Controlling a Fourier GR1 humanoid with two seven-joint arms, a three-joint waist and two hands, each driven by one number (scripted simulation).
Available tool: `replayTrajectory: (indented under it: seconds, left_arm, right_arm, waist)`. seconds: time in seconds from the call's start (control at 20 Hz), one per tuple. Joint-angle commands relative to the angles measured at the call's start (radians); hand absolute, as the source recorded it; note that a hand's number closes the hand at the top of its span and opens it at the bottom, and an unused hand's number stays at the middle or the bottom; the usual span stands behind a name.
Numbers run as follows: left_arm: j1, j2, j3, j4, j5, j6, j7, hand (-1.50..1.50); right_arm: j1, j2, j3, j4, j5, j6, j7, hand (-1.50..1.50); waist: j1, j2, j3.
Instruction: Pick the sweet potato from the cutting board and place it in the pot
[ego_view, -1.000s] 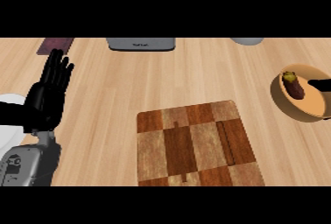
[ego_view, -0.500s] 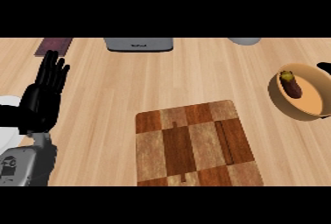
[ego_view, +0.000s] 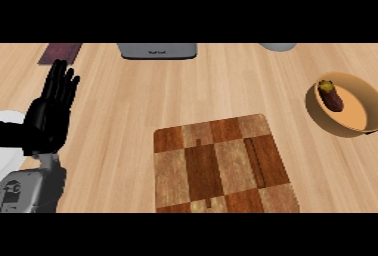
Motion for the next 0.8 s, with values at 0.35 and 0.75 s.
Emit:
replayTrajectory:
  seconds: [0.35, 0.75]
  left_arm:
    - [-0.068, 0.003, 0.025, 0.062, 0.010, -0.012, 0.002, 0.00]
    - [-0.061, -0.003, 0.014, 0.027, -0.013, 0.001, 0.030, 0.00]
  right_arm:
    - [0.258, -0.070, -0.160, -0.082, -0.225, 0.114, -0.137, -1.50]
    - [0.411, -0.097, -0.237, -0.102, -0.354, 0.221, -0.183, -1.50]
  waist:
    - [-0.003, 0.002, 0.000]
    - [-0.001, 0.001, 0.000]
